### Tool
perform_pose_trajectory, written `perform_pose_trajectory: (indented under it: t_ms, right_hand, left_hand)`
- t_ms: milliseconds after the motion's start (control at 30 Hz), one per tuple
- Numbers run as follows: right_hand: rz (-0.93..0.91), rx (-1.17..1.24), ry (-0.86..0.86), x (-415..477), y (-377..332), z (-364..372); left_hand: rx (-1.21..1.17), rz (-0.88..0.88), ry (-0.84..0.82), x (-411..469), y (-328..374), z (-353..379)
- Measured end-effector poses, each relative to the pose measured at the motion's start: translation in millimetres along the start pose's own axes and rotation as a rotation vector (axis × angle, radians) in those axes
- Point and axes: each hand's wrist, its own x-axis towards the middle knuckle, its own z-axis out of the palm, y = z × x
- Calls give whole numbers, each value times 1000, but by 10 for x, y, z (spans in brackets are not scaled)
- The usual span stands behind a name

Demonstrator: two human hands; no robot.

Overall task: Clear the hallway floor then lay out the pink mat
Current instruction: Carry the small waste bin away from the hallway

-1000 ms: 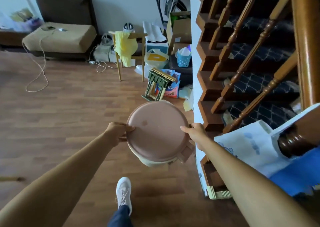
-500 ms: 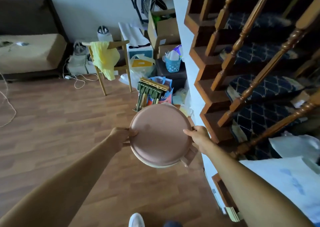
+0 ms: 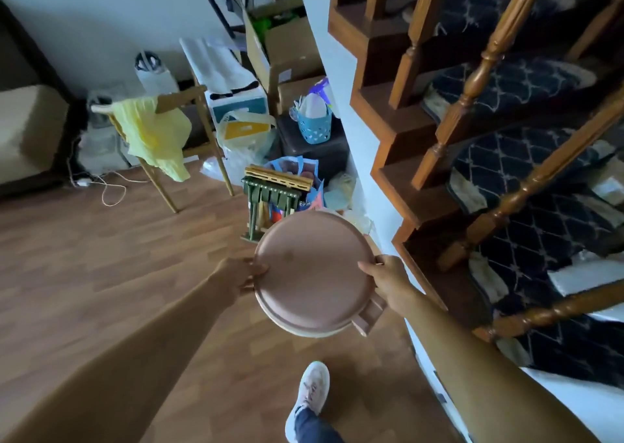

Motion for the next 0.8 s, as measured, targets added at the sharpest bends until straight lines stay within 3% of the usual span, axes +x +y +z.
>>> perform_pose_trajectory:
  t_ms: [367,800]
  right_hand:
    - [119,-6,36,1453,-223,67]
    - [286,-3,228,2853,277,447]
  left_hand:
    - [14,-91,-10,1493,545,474]
    - [107,-182,-129,3465,700,883]
